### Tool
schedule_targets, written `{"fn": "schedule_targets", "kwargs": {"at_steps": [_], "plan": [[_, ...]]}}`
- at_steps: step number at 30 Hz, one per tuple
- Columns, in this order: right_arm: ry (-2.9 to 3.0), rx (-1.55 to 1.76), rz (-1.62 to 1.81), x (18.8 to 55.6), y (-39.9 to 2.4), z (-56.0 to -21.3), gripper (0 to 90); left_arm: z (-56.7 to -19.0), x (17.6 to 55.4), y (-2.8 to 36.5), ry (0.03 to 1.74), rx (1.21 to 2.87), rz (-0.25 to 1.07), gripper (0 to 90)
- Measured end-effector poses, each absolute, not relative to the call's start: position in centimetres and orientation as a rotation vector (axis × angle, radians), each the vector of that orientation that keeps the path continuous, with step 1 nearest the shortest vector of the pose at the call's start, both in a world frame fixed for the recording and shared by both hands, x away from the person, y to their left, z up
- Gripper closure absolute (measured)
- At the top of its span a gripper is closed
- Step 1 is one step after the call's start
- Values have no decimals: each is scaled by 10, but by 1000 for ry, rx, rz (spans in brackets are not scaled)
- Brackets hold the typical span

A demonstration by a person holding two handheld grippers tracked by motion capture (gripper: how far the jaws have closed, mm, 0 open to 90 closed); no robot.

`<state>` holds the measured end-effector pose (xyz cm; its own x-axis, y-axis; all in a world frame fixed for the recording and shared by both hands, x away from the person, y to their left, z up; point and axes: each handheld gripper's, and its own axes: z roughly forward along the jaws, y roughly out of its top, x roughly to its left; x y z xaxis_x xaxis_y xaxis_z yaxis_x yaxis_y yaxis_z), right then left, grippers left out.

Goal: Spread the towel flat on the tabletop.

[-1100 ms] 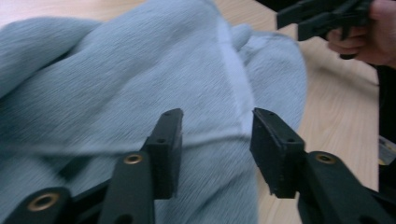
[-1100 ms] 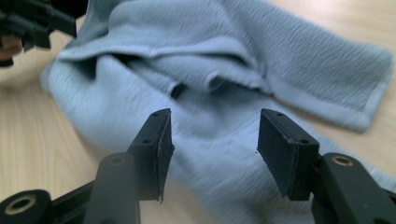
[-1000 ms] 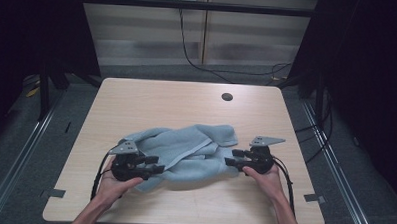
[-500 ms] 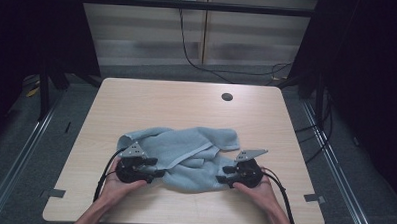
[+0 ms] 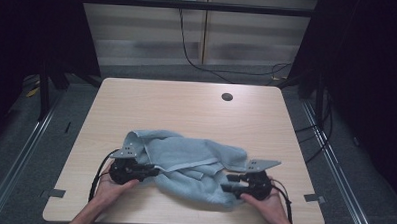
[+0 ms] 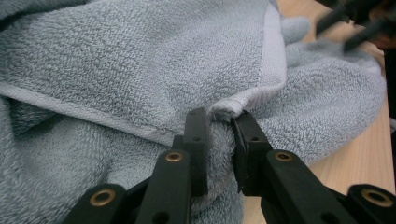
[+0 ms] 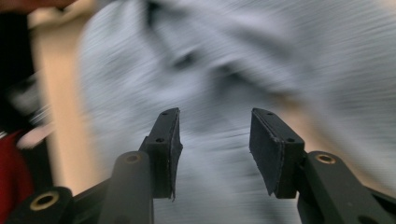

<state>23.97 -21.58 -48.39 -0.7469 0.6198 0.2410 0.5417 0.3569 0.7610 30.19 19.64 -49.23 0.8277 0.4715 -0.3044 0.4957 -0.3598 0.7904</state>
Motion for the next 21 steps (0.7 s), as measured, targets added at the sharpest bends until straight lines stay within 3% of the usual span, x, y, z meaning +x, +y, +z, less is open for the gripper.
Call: {"fn": "schedule_targets", "kwargs": {"at_steps": [5, 10, 21], "plan": [[2393, 1150, 1308, 271, -242, -481, 524, -484, 308, 201, 724, 1950, -39, 773], [2419, 1163, 1251, 294, -238, -496, 467, -473, 312, 205, 710, 1909, -35, 764], [2452, 1075, 1134, 293, -226, -506, 510, -469, 314, 203, 696, 1924, -5, 693]]}}
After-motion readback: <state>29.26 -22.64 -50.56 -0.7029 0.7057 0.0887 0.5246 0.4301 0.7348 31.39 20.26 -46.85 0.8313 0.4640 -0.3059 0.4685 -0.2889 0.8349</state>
